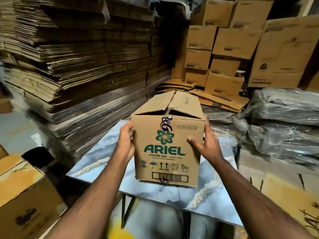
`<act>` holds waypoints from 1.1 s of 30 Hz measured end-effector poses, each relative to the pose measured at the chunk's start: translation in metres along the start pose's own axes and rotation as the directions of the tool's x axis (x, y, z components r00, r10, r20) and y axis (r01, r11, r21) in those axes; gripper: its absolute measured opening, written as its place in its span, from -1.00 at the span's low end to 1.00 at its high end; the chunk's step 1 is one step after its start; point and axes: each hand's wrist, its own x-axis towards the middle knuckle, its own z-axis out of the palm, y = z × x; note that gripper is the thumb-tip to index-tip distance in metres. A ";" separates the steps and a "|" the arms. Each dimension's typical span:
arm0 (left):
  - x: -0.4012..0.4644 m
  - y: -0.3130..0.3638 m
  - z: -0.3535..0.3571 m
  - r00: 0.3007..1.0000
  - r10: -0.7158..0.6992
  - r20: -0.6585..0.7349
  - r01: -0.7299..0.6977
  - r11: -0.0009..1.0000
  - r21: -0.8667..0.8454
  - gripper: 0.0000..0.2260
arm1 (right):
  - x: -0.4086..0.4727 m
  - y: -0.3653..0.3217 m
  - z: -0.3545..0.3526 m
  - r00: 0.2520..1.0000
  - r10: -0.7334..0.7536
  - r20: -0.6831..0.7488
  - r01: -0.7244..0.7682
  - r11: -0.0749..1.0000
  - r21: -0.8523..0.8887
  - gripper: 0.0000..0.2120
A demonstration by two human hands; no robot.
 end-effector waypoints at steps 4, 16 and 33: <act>0.018 -0.005 -0.008 0.998 -0.005 0.061 -0.008 0.977 0.211 -0.85 | -0.001 0.009 0.012 0.994 0.103 -0.048 -0.101 0.994 0.034 -0.08; 0.047 -0.024 -0.046 0.929 -0.030 0.369 -0.190 0.817 0.544 -0.44 | -0.027 -0.008 0.067 0.942 0.263 -0.211 -0.295 0.945 -0.141 -0.16; 0.076 -0.029 -0.079 0.868 0.243 0.434 -0.497 0.439 0.748 -0.36 | -0.083 0.001 0.113 0.749 0.619 -0.237 -0.544 0.778 0.313 -0.45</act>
